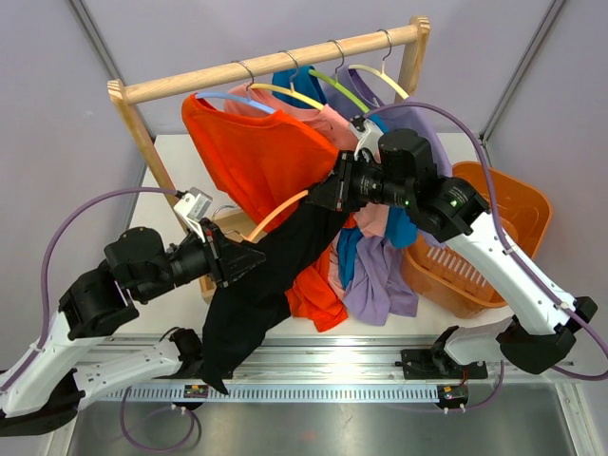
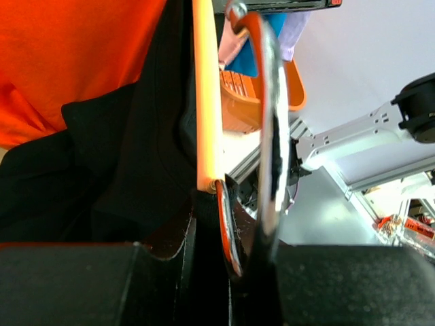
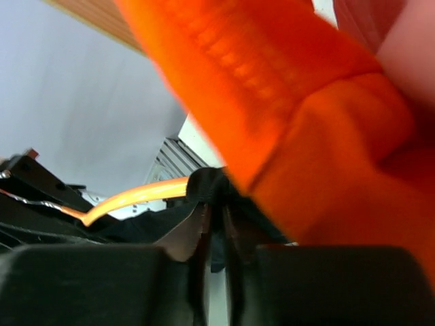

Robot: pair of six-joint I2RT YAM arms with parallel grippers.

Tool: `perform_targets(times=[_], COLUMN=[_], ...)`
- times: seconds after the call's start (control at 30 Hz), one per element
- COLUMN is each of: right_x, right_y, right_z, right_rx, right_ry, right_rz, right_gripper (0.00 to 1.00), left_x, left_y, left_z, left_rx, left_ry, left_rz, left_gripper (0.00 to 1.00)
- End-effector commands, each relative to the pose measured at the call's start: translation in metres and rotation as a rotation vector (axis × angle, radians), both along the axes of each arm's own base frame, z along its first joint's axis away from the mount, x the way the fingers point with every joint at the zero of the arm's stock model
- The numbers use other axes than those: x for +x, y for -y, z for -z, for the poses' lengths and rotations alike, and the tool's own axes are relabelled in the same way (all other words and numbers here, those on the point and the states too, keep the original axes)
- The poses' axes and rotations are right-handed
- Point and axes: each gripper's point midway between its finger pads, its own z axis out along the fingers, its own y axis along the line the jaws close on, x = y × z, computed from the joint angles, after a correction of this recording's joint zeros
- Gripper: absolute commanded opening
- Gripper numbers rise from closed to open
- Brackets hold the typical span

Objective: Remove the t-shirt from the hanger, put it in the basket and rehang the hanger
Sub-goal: Remove the tshirt from the hanger

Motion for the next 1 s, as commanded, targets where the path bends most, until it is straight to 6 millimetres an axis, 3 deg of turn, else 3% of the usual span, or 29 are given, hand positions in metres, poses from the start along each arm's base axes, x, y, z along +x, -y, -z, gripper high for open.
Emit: perform_targets(times=[0.0,0.03,0.27,0.4,0.57,0.97], right_x=[0.018,0.019,0.019,0.034,0.057,0.095], right_y=[-0.002,0.000,0.016,0.047,0.083,0.137], right_z=[-0.028,-0.028,-0.036,-0.036,-0.033,0.003], right_rx=[0.064,0.064,0.013,-0.074,-0.142,-0.321], right_ry=[0.059,0.059,0.179,0.263,0.293,0.291], right_rz=[0.096,0.102,0.115,0.211,0.331,0.491], right_gripper=[0.11,0.01,0.00,0.00,0.00,0.00], left_x=[-0.003,-0.004,0.002,-0.002,-0.013,-0.063], left_y=[0.008,0.008,-0.015,-0.042,-0.057,-0.034], left_z=[-0.037,-0.037,-0.022,-0.014,-0.014,-0.047], left_rx=[-0.144,-0.144,-0.036,0.050,0.102,0.057], left_ry=[0.071,0.071,0.077,0.080,0.102,0.264], left_rz=[0.032,0.036,-0.043,-0.095,-0.070,0.302], left_gripper=[0.00,0.00,0.00,0.00,0.00,0.00])
